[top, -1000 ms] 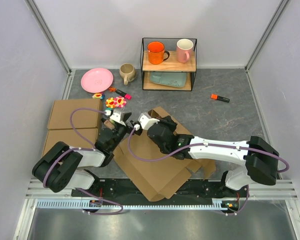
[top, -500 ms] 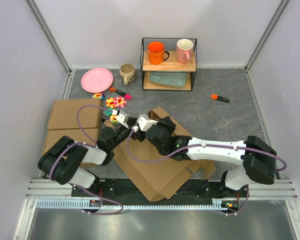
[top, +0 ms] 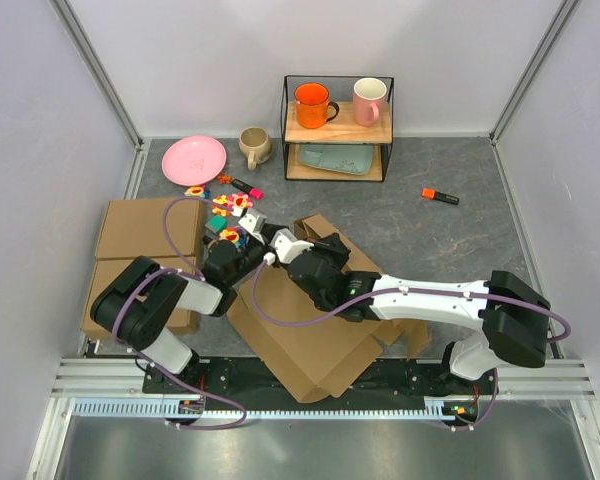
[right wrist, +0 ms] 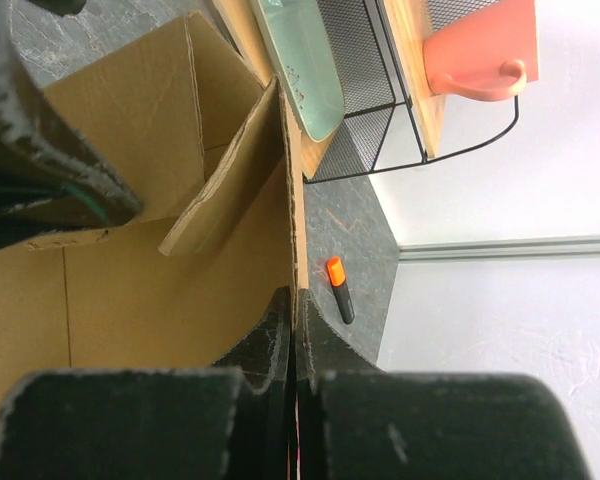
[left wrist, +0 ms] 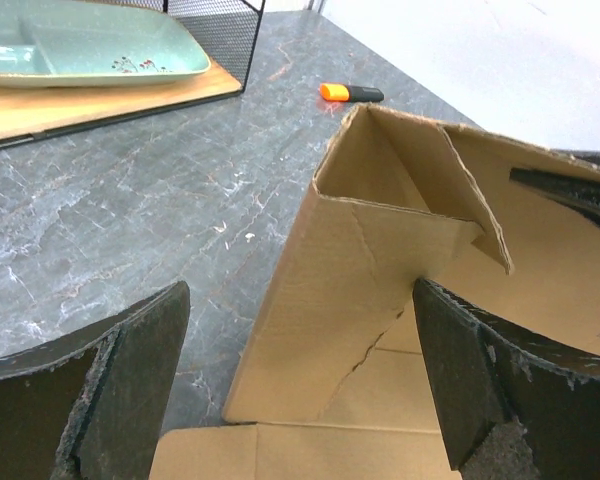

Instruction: Fold the paper box

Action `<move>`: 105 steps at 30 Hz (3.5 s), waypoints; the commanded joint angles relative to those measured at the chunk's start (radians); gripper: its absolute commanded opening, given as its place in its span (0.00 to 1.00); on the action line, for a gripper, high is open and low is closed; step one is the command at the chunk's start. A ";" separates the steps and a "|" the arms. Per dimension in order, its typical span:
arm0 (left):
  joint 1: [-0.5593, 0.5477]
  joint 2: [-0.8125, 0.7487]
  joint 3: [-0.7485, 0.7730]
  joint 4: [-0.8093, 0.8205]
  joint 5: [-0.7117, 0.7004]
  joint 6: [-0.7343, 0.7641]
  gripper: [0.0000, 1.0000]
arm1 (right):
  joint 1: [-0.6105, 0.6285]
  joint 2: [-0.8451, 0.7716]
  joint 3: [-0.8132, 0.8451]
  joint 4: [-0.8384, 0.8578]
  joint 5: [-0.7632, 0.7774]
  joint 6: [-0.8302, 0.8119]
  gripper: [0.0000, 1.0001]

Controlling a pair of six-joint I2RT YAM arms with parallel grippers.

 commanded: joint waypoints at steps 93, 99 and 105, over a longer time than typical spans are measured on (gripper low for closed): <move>-0.315 -0.703 -0.028 -0.843 -0.993 0.211 0.71 | -0.237 -0.147 0.284 -0.542 -0.641 0.337 0.00; -0.282 -0.795 0.007 -0.899 -1.010 0.241 0.66 | -0.208 -0.167 0.208 -0.470 -0.575 0.284 0.00; -0.217 -0.855 0.044 -0.960 -0.989 0.114 0.63 | -0.114 -0.164 0.094 -0.360 -0.377 0.193 0.00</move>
